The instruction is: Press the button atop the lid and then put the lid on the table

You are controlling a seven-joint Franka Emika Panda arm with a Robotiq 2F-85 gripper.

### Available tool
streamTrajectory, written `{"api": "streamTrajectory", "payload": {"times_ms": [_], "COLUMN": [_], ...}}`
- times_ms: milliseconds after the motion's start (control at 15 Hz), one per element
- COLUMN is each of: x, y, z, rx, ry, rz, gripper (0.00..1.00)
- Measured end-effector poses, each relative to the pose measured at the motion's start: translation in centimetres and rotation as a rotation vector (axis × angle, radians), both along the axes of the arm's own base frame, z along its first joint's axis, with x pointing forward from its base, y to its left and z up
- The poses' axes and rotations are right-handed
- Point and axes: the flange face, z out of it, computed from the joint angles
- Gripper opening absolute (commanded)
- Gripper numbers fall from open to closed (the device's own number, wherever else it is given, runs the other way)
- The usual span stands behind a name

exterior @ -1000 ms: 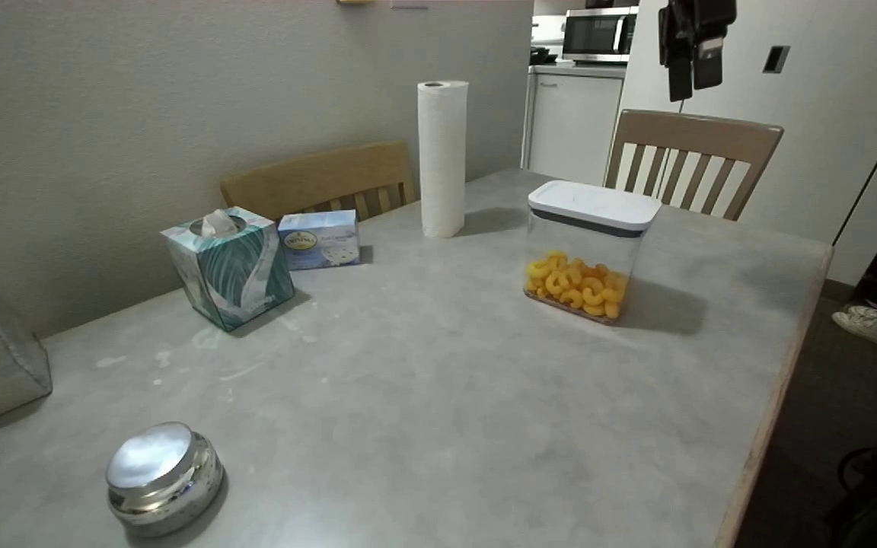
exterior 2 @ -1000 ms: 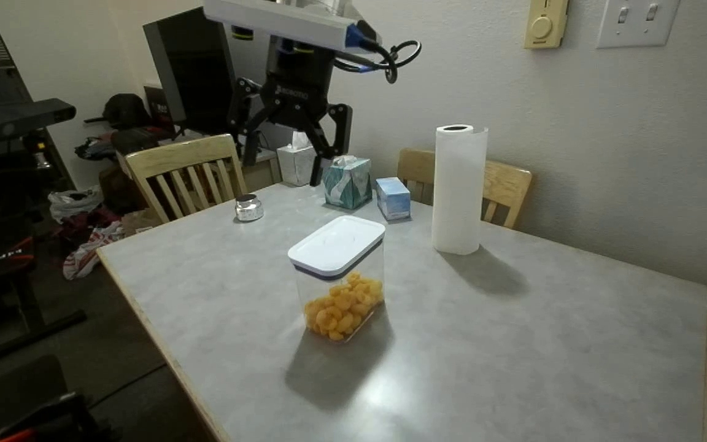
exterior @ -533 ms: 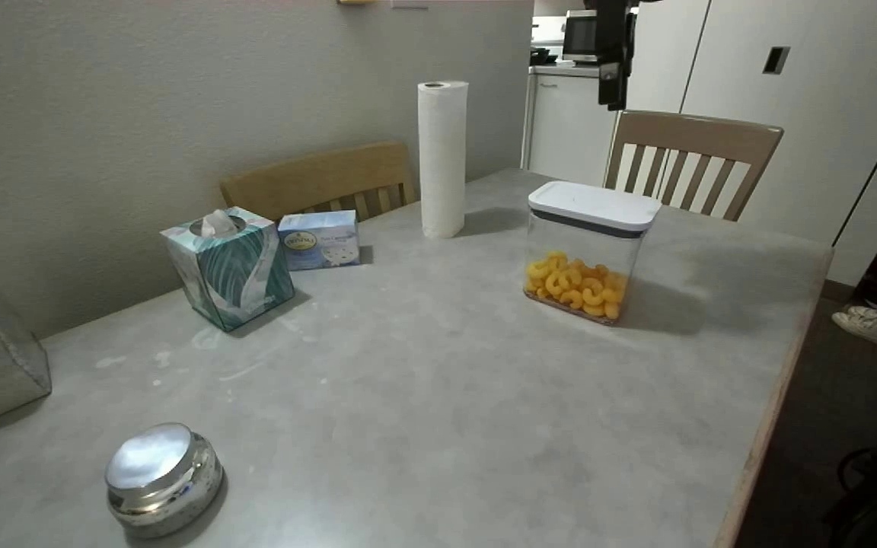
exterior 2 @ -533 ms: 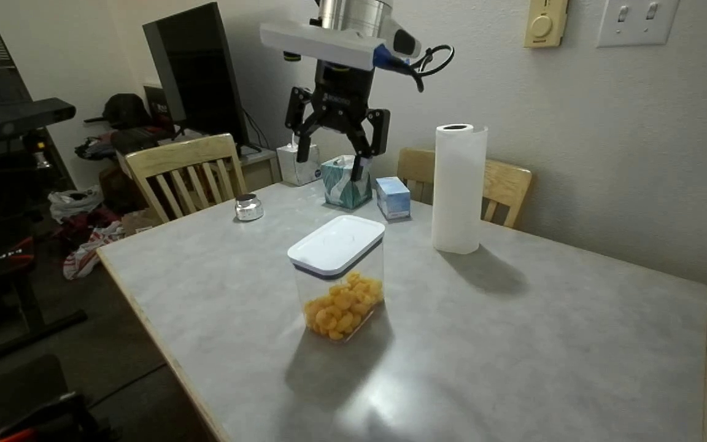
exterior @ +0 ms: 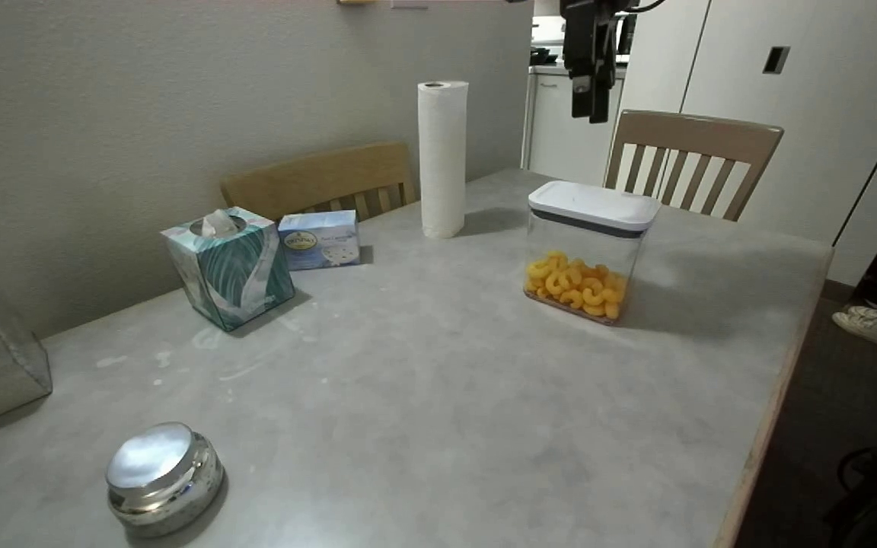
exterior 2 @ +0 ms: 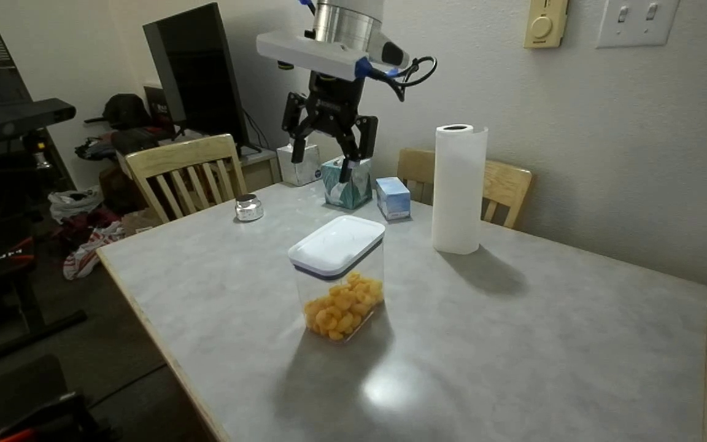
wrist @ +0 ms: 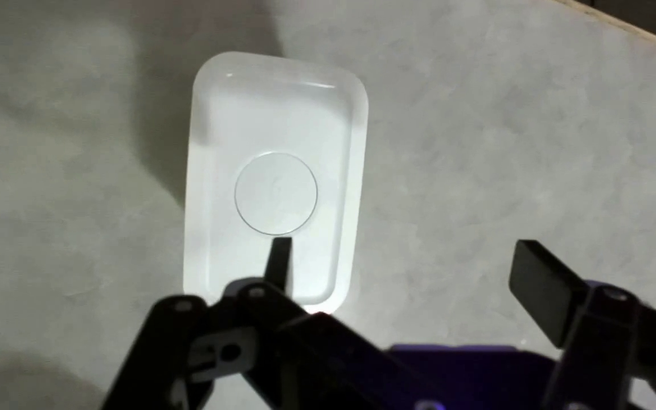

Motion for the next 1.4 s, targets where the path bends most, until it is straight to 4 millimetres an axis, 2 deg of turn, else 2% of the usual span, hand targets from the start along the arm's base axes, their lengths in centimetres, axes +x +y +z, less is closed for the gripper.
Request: {"api": "streamTrajectory", "payload": {"times_ms": [67, 333, 467, 600, 733, 867, 1400], "x": [0.1, 1.0, 1.4, 1.4, 1.2, 1.0, 0.9], "y": [0.5, 2.0, 1.3, -0.4, -1.7, -2.4, -2.9], "z": [-0.6, -3.0, -4.1, -4.9, -5.2, -5.1, -5.2], "rx": [-0.001, 0.001, -0.006, -0.012, -0.014, -0.013, -0.063], "ry": [0.011, 0.050, 0.063, 0.083, 0.101, 0.106, 0.102], "rz": [-0.011, -0.024, -0.029, -0.041, -0.051, -0.050, 0.093], "gripper": [0.70, 0.42, 0.27, 0.11, 0.01, 0.00, 0.00]}}
